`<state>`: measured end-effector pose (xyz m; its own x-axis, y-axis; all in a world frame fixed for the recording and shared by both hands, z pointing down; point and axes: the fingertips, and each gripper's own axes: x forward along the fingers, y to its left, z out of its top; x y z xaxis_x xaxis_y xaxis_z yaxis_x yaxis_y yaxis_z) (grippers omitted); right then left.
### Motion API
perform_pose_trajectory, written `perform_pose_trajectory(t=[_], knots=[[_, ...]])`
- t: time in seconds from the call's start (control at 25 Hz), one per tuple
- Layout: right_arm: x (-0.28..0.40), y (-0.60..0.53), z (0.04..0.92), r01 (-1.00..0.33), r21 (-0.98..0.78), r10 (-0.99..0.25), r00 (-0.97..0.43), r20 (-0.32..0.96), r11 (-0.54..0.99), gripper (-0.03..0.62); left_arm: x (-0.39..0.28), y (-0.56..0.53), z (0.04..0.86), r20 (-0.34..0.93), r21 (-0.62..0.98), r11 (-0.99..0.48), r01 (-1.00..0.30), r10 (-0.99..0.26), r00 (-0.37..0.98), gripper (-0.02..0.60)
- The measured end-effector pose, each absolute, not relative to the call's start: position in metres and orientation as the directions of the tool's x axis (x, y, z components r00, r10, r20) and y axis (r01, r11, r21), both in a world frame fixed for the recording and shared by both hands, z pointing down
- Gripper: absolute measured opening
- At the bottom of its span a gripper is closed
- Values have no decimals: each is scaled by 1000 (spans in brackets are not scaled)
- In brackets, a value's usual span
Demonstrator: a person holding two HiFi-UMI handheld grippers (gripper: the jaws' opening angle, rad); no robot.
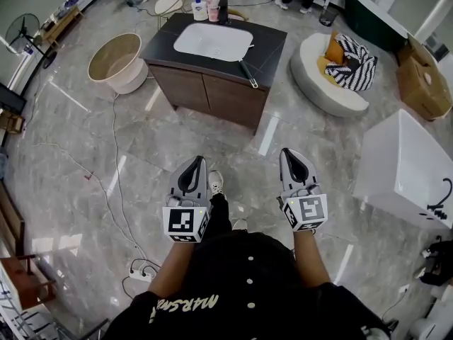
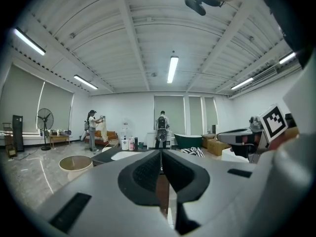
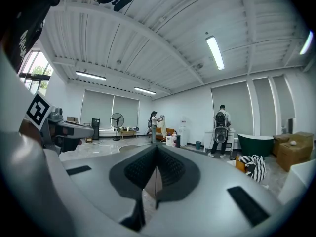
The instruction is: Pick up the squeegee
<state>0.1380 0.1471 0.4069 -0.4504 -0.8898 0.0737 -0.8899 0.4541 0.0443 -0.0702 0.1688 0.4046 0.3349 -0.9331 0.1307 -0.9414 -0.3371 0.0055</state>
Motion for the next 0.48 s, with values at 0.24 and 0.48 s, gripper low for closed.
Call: perform_pose_trajectory(t=[0.24,0.48], knots=[[136,106,405,-898,59,-900,-431,67,435,-3,-72,116,405,123,3,-361,-932,-925,359,18],[130,58,403,-904,68,-906,-416,74,421,-3,-76,63,401,113,4,-380,-925,-919,378,18]])
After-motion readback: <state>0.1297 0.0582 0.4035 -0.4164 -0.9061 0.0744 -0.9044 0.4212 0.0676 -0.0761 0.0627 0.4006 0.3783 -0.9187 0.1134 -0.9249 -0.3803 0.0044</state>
